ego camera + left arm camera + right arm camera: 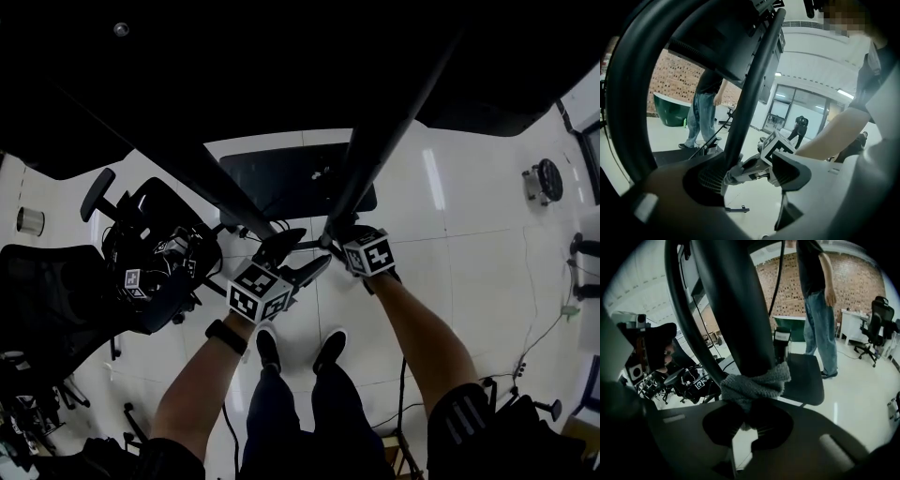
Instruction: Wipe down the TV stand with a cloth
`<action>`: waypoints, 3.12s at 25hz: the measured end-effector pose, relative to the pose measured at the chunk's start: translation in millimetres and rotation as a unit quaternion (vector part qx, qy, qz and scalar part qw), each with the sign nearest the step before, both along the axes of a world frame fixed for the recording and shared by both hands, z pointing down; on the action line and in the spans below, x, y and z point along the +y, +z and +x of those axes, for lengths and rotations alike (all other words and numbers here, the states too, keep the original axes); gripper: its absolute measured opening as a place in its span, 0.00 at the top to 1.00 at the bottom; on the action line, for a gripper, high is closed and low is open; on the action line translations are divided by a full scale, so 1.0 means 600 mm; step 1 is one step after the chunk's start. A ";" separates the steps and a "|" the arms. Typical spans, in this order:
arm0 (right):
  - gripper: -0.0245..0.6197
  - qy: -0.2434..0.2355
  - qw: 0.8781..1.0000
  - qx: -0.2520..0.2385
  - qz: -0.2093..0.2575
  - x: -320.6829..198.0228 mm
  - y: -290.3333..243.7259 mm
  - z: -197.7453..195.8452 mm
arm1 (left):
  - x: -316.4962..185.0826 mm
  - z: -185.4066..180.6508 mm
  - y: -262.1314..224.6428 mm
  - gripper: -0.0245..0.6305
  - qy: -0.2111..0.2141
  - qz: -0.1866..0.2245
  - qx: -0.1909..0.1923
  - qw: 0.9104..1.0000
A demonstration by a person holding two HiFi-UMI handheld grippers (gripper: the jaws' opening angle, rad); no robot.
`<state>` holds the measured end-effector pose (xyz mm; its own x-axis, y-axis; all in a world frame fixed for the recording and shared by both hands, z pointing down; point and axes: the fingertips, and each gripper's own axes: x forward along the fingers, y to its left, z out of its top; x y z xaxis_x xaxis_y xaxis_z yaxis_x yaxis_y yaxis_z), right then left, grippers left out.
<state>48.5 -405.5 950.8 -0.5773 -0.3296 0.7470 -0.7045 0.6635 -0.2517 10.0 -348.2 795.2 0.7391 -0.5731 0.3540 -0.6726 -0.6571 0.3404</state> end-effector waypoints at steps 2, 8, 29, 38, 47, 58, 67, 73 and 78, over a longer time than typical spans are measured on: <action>0.91 0.000 1.000 0.004 -0.012 0.002 0.034 -0.005 | -0.002 -0.002 0.023 0.46 -0.003 -0.008 -0.001 1.000; 0.91 0.016 0.999 0.011 -0.031 0.002 0.101 -0.009 | -0.005 -0.016 0.086 0.45 -0.016 -0.031 -0.003 0.999; 0.91 -0.039 0.983 -0.168 0.070 0.212 -0.297 0.006 | 0.175 -0.015 -0.173 0.45 -0.045 0.052 0.010 0.998; 0.91 -0.040 0.958 -0.231 0.167 0.374 -0.567 0.036 | 0.330 -0.057 -0.375 0.46 -0.075 0.134 0.020 0.988; 0.91 -0.003 0.944 -0.265 0.197 0.561 -0.676 0.018 | 0.545 -0.072 -0.463 0.46 -0.050 0.195 0.033 0.979; 0.92 0.033 0.931 -0.291 0.217 0.824 -0.743 0.006 | 0.816 -0.123 -0.498 0.46 -0.036 0.201 0.033 0.978; 0.92 0.017 0.930 -0.272 0.247 0.914 -0.773 0.066 | 0.865 -0.102 -0.532 0.46 -0.057 0.217 0.046 0.973; 0.92 0.002 0.923 -0.271 0.271 0.922 -0.806 0.116 | 0.865 -0.027 -0.568 0.46 -0.052 0.213 0.071 0.973; 0.92 0.007 0.923 -0.275 0.267 0.924 -0.790 0.153 | 0.869 0.012 -0.577 0.46 -0.041 0.224 0.066 0.971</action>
<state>140.0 148.9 476.7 -0.8137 -0.5771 0.0702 -0.5773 0.7880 -0.2138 17.1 173.0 448.8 0.7067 -0.7064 -0.0395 -0.6987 -0.7055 0.1185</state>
